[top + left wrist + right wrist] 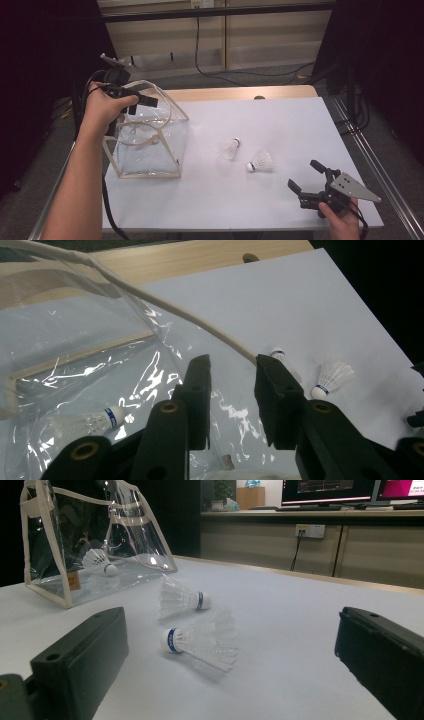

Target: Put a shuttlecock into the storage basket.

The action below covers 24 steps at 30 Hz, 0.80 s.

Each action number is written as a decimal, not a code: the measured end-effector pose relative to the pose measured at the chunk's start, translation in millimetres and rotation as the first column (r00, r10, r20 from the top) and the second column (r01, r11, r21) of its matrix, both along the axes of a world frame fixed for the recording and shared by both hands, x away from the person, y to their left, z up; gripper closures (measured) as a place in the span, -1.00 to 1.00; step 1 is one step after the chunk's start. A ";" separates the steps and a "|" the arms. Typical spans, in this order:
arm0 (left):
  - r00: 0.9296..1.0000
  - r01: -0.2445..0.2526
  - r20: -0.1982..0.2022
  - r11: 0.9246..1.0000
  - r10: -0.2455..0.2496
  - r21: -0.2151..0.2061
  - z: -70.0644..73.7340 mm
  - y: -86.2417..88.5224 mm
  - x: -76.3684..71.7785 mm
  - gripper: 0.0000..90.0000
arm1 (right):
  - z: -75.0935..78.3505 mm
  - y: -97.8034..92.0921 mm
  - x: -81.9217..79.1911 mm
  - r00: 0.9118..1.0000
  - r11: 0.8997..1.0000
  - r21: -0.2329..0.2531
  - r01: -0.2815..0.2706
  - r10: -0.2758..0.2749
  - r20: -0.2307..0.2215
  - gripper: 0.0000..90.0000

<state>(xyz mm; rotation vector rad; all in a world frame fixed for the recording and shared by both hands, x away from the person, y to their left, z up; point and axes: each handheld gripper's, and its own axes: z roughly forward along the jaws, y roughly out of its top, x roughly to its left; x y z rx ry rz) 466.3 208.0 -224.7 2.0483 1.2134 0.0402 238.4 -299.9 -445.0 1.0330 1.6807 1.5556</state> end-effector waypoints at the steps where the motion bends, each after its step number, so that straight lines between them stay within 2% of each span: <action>1: 1.000 0.007 0.001 1.000 -0.007 -0.002 0.3 -1.1 -0.8 0.47 | 0.0 -0.2 0.1 1.000 1.000 0.000 0.001 -0.001 0.001 -0.98; 5: 1.000 0.030 -0.001 0.999 -0.030 -0.025 2.2 -6.7 -4.7 0.43 | 0.1 -0.1 0.0 1.000 1.000 0.000 0.001 -0.001 0.002 -0.98; 13: 0.996 0.088 0.002 0.996 -0.088 -0.029 5.6 -15.9 -11.3 0.32 | 0.2 -0.1 -0.1 1.000 1.000 0.000 0.000 0.000 0.002 -0.98; 24: 0.991 0.134 0.008 0.990 -0.134 -0.049 7.2 -28.6 -18.9 0.22 | 0.3 -0.6 -0.1 1.000 1.000 -0.001 0.001 -0.001 0.003 -0.98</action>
